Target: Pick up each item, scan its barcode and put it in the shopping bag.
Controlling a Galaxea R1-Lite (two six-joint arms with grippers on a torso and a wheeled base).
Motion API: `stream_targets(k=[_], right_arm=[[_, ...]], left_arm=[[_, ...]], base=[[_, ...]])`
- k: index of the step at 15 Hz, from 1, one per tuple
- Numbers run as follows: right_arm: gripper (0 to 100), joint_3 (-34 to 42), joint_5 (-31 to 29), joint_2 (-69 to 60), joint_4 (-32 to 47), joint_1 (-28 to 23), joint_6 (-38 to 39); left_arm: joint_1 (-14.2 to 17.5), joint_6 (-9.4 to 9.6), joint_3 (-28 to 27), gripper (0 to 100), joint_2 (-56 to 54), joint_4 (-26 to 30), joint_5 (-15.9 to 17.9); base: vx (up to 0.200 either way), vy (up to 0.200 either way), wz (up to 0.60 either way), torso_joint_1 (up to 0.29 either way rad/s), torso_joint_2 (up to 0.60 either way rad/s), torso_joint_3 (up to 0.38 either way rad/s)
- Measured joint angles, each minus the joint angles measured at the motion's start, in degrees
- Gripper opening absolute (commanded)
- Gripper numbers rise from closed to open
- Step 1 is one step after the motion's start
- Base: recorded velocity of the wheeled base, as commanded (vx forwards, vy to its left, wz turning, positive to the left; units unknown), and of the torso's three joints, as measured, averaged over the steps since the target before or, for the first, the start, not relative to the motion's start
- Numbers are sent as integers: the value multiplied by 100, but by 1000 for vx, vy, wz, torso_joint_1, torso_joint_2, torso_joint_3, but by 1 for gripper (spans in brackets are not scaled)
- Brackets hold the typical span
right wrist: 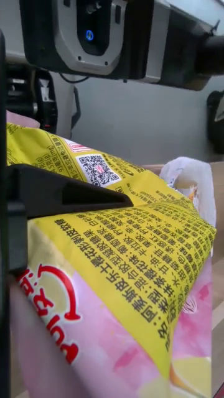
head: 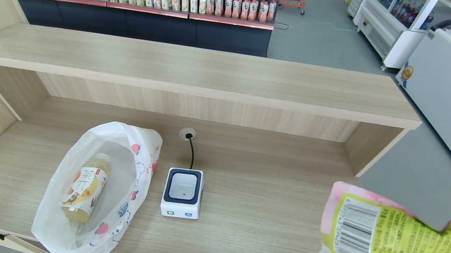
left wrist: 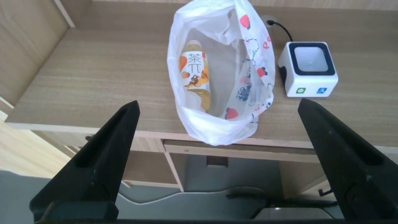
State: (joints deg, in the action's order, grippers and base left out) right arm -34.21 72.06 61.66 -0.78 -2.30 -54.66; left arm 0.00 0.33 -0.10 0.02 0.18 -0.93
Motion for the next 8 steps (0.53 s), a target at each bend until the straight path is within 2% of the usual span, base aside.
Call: stream_targets(k=[2,4,6,8], right_arm=[[0,-105,-421,-425,12,-185,1030],[0,-140,-1491,-681,38,-59,2131],[0,-201,-2939,-852,49,304,4347],[0,-350,-4871,-926,256,1109,6396]], left_arm=[[0,0,0,100,0,0,-2],[0,0,0,100,0,0,-2],[0,0,0,100,0,0,-2],[0,2,0,100,0,0,-2]], base=[[0,0,0,0,0,0],[0,0,0,0,0,0],[0,0,0,0,0,0],[0,0,0,0,0,0]])
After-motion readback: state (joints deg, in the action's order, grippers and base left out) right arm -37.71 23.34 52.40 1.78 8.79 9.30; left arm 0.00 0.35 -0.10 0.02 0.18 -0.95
